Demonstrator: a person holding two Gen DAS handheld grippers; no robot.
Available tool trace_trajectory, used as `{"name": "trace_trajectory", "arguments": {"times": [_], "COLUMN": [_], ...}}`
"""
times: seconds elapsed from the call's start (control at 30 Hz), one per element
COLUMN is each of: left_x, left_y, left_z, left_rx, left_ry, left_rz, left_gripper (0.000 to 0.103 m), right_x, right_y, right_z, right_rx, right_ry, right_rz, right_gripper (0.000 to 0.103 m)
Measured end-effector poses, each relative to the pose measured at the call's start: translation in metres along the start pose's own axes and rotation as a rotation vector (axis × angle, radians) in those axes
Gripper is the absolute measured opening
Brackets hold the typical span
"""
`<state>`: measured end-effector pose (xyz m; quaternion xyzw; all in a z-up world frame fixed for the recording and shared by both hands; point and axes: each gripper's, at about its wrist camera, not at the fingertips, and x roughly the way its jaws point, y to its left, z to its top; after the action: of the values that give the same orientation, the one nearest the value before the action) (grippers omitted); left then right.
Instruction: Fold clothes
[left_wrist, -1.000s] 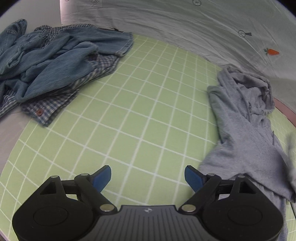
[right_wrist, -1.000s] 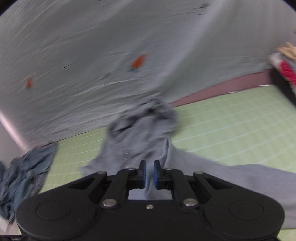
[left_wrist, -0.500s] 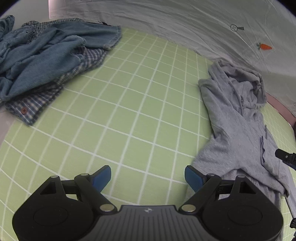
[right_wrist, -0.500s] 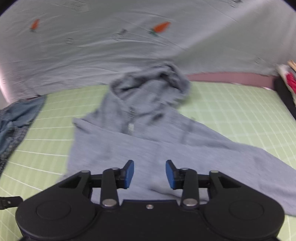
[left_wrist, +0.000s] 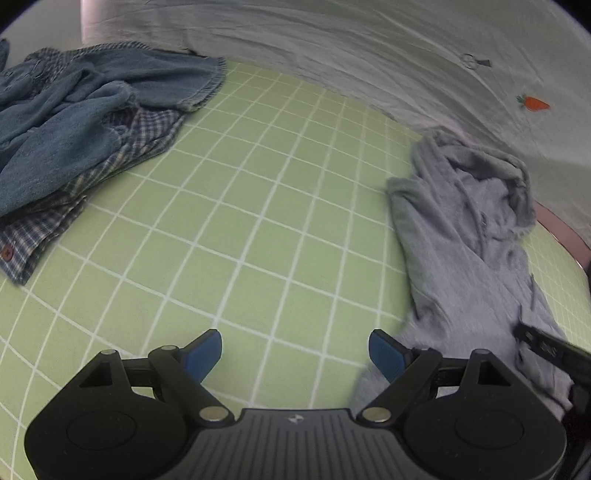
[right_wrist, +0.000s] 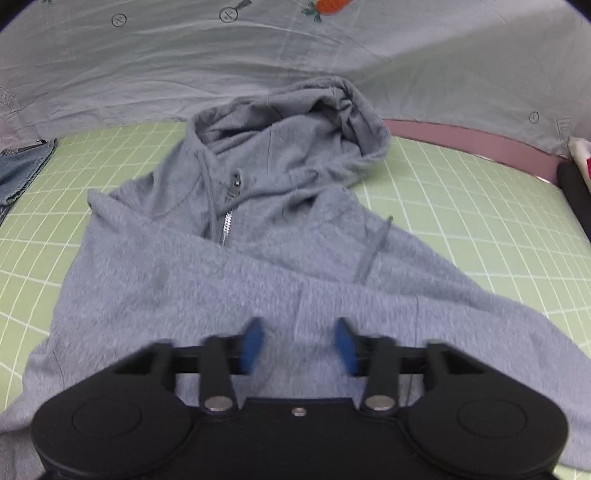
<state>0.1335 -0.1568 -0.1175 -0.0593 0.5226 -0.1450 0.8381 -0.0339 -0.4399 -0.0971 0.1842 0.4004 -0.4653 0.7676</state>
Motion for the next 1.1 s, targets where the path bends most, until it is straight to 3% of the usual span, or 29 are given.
{"name": "trace_trajectory", "arguments": {"times": [0.1, 0.2, 0.33, 0.47, 0.57, 0.6, 0.63, 0.67, 0.7, 0.77, 0.87, 1.1], "left_x": [0.005, 0.008, 0.008, 0.005, 0.002, 0.001, -0.001, -0.003, -0.005, -0.01, -0.014, -0.007], "left_y": [0.002, 0.001, -0.002, -0.003, -0.003, -0.003, -0.003, -0.004, -0.005, -0.009, -0.02, -0.066], "left_z": [-0.001, -0.005, -0.004, -0.001, 0.0, -0.001, -0.001, -0.001, -0.001, -0.002, -0.002, 0.007], "left_rx": [-0.006, 0.009, 0.033, 0.049, 0.051, 0.052, 0.054, 0.057, 0.059, 0.062, 0.095, 0.21], "left_ry": [0.019, 0.034, 0.04, 0.026, 0.019, 0.016, 0.012, 0.007, 0.003, -0.006, -0.015, -0.024], "left_rz": [0.001, -0.008, -0.016, -0.015, -0.016, -0.017, -0.018, -0.02, -0.025, -0.036, -0.09, -0.199], "left_gripper": [0.087, 0.087, 0.087, 0.087, 0.087, 0.087, 0.087, 0.087, 0.087, 0.087, 0.085, 0.048], "right_x": [-0.002, -0.009, -0.026, -0.044, -0.042, -0.038, -0.034, -0.031, -0.031, -0.038, -0.05, -0.073], "right_y": [-0.01, -0.02, -0.018, 0.006, 0.031, 0.037, 0.039, 0.037, 0.031, 0.014, -0.016, -0.076], "right_z": [-0.002, -0.004, 0.006, 0.024, 0.027, 0.026, 0.024, 0.022, 0.02, 0.018, 0.014, -0.019], "right_rx": [0.057, 0.112, 0.185, 0.184, 0.145, 0.139, 0.144, 0.159, 0.183, 0.24, 0.309, 0.35], "right_ry": [-0.005, -0.019, -0.068, -0.124, -0.088, -0.065, -0.039, -0.023, -0.02, -0.039, -0.08, -0.068], "right_rz": [0.003, 0.016, 0.1, 0.289, 0.412, 0.426, 0.423, 0.419, 0.415, 0.389, 0.308, 0.091], "right_gripper": [0.004, 0.004, 0.004, 0.004, 0.005, 0.012, 0.024, 0.029, 0.029, 0.039, 0.043, 0.044]}}
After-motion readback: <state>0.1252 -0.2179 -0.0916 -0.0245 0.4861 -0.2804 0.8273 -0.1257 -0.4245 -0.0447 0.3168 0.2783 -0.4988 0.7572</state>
